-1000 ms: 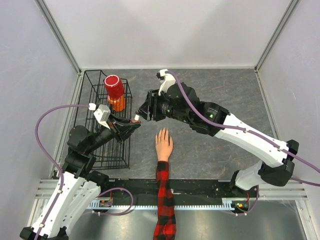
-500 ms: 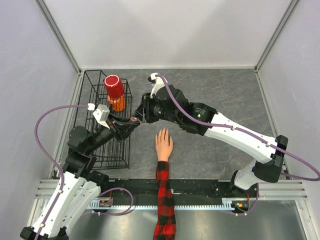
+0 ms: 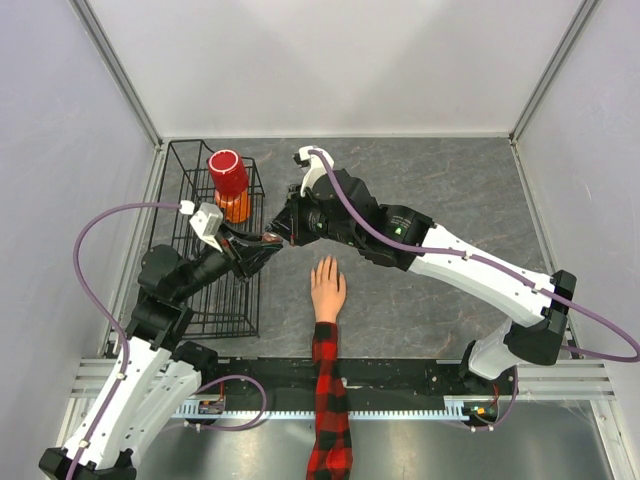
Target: Paint the nails
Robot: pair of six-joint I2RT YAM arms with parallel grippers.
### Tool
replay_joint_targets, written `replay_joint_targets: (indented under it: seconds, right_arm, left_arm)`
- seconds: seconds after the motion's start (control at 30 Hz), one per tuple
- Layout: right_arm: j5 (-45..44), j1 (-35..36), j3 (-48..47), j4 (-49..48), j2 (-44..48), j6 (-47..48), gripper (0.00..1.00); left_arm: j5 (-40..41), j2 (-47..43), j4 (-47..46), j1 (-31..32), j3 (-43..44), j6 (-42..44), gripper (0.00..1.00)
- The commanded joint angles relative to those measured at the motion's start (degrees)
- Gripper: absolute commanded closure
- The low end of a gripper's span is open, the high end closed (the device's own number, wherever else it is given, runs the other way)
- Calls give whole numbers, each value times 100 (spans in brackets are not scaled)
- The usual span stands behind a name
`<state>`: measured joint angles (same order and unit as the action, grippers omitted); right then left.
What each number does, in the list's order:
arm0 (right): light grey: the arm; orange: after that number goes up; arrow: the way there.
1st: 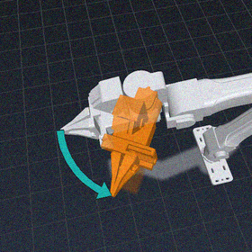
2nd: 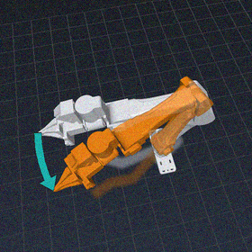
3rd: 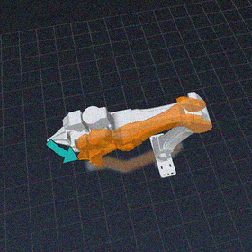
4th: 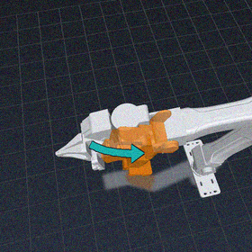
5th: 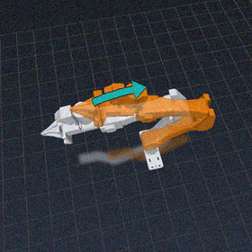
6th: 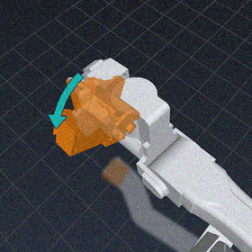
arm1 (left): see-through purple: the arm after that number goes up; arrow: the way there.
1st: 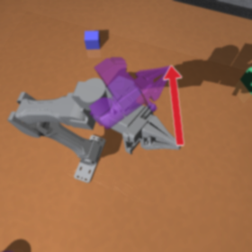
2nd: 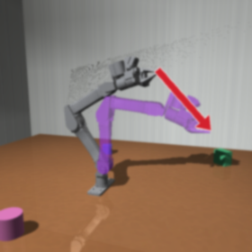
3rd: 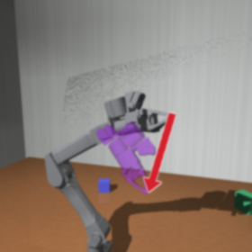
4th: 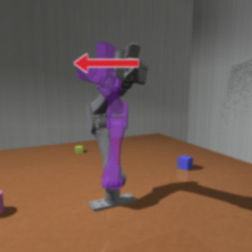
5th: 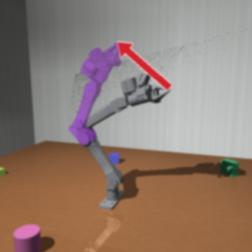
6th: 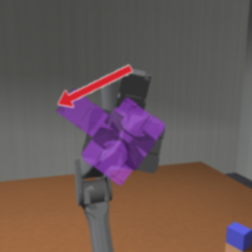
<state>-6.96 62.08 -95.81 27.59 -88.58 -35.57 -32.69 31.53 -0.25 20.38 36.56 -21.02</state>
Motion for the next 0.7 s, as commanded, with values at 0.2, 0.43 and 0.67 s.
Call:
replay_joint_targets:
  seconds: [0.2,0.43,0.67]
  right_arm:
    - [-16,93,-315,105,-37,481,100]
    - [-288,243,-500,220,-116,560,100]
    - [-359,269,-562,247,-195,525,100]
  left_arm:
    - [-115,117,403,10,282,62,67]
    - [-159,161,456,10,308,159,57]
    - [-212,178,456,10,308,221,54]
